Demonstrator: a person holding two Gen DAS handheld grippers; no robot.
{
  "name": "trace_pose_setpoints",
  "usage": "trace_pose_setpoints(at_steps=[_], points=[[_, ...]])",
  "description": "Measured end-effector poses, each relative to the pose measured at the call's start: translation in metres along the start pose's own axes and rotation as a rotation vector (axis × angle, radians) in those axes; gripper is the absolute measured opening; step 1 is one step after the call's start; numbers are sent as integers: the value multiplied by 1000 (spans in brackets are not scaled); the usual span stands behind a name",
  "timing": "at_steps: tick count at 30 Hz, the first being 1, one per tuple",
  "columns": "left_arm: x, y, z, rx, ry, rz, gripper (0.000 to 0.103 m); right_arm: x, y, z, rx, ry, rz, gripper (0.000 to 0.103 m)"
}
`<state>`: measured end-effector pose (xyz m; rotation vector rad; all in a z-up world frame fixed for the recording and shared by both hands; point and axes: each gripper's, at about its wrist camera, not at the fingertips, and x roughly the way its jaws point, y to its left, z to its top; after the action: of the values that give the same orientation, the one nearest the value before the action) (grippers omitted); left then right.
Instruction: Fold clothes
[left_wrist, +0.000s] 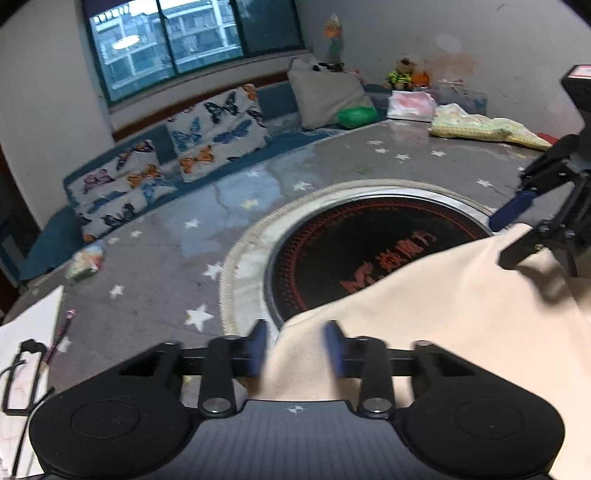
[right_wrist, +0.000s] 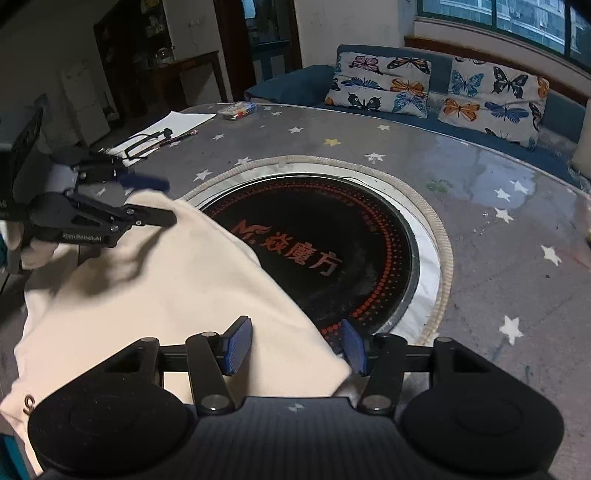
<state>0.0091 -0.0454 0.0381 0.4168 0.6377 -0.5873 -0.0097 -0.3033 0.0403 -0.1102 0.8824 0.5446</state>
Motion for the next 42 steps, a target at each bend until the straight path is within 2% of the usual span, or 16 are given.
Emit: trace_pose_setpoints(at_steps=[3,4,5,6,9,15,21,24,28,30,31,32,36,37,41,42], points=[[-8,-4,-1,15,-29,-14,15,4,0,1,1,13,13,47],[-11,-5,-2,20,-43,-18,15,4,1,1,-1,17,17,39],[-17,-6,-2,23,-59,-21,14,5,1,2,-3,22,21,21],[-23,-6,-3,25,-77,-23,14,6,2,2,-7,26,24,11],[-47,-10,-6,37,-134,-47,14,-9,18,0,-78,-15,9,7],[-97,-34,-37,142,-188,-122,15,-53,66,-27,-274,-98,9,6],[-118,-55,-74,242,-110,-203,20,-60,102,-62,-382,-1,80,15],[-126,-46,-76,181,-111,-200,22,-67,106,-67,-356,24,128,21],[-127,-26,-64,30,-140,-159,23,-88,87,-45,-221,-67,107,22],[-121,-26,-63,21,-126,-154,31,-91,72,-30,-154,-115,52,26],[-117,-28,-62,22,-117,-153,42,-90,67,-26,-128,-124,35,30],[-114,-29,-62,24,-108,-152,46,-87,59,-20,-92,-132,11,38],[-99,-34,-61,29,-72,-149,46,-66,32,-4,7,-119,-38,38],[-95,-35,-60,31,-63,-149,45,-62,26,-2,34,-112,-35,38],[-94,-39,-65,47,-65,-152,13,-44,3,2,141,-86,-17,40],[-95,-41,-66,52,-73,-150,11,-40,-3,0,174,-81,-10,40]])
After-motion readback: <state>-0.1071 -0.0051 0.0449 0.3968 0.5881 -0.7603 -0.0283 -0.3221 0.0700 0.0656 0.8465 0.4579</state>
